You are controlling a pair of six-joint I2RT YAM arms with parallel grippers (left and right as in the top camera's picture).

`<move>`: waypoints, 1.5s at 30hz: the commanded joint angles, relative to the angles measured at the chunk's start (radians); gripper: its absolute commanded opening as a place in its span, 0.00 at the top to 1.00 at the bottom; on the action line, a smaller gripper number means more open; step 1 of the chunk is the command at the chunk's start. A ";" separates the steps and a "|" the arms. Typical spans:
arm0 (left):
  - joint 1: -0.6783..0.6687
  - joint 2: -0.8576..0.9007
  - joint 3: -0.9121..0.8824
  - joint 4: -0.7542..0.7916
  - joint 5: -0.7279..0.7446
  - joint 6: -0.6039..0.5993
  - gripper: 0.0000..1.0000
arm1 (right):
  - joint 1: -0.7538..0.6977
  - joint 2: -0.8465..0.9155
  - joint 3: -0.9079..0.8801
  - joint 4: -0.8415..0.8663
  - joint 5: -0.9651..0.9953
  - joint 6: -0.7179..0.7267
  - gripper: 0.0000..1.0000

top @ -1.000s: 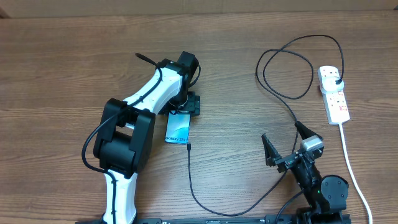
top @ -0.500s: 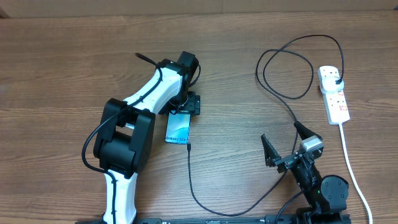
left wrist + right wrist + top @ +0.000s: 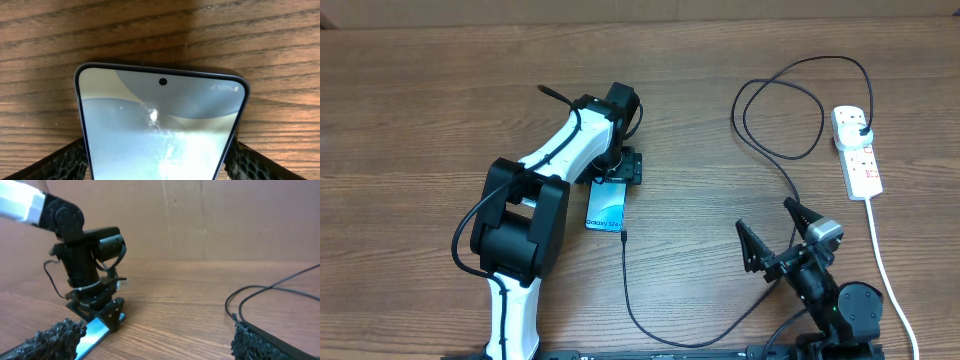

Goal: Plug charger to phone and switch on socket

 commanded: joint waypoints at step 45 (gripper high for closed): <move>-0.007 0.018 -0.005 -0.027 -0.002 0.045 0.02 | 0.004 0.863 0.578 -0.217 0.029 0.475 0.00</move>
